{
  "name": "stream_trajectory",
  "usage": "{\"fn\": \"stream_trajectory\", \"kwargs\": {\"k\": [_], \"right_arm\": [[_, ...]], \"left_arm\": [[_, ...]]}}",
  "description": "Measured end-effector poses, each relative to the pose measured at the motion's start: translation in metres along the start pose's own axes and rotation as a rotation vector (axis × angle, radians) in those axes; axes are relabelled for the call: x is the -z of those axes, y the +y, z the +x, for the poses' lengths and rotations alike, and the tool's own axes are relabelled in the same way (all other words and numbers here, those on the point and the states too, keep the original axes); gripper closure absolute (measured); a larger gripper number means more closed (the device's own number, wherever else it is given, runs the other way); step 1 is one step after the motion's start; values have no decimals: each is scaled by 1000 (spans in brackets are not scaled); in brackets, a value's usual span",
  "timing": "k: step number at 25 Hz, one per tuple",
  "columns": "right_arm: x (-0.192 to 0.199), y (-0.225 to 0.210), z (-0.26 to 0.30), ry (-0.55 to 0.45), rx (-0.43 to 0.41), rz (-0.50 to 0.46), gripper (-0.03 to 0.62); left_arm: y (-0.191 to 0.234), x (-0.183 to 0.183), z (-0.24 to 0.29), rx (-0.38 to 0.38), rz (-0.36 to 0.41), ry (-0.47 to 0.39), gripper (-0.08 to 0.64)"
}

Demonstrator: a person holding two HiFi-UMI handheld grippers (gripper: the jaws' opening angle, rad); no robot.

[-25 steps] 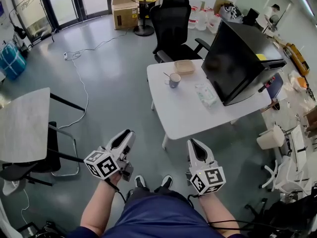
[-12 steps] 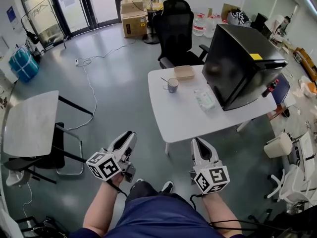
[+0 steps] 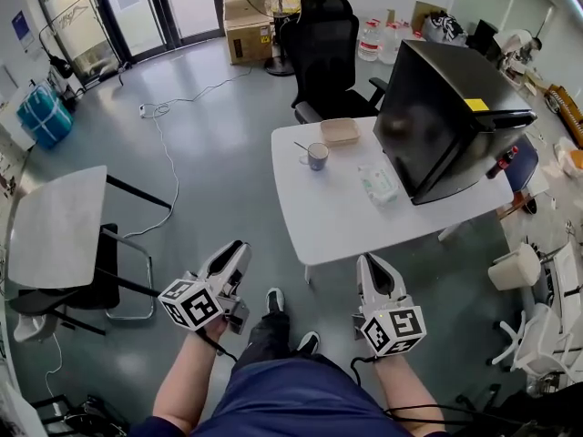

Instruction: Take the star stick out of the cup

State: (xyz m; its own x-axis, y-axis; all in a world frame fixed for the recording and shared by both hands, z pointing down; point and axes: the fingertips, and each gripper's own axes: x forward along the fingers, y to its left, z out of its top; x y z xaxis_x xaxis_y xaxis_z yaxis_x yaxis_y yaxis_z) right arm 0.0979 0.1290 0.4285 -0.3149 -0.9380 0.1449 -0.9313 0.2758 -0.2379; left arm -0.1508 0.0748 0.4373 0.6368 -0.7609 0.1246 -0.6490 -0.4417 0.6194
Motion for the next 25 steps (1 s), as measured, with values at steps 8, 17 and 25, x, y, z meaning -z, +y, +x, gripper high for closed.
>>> {"fn": "stream_trajectory", "kwargs": {"k": [8,17,25], "right_arm": [[-8,-31,40,14,85,1,585],[-17,-55,105,25,166,13,586],[-20,-61,149,48,221,11,586]], "left_arm": [[25,-16,63,56,6,42,456],[61,-44,143,123,-5,109,456],[93,-49,191,153,-21,190,456]]}}
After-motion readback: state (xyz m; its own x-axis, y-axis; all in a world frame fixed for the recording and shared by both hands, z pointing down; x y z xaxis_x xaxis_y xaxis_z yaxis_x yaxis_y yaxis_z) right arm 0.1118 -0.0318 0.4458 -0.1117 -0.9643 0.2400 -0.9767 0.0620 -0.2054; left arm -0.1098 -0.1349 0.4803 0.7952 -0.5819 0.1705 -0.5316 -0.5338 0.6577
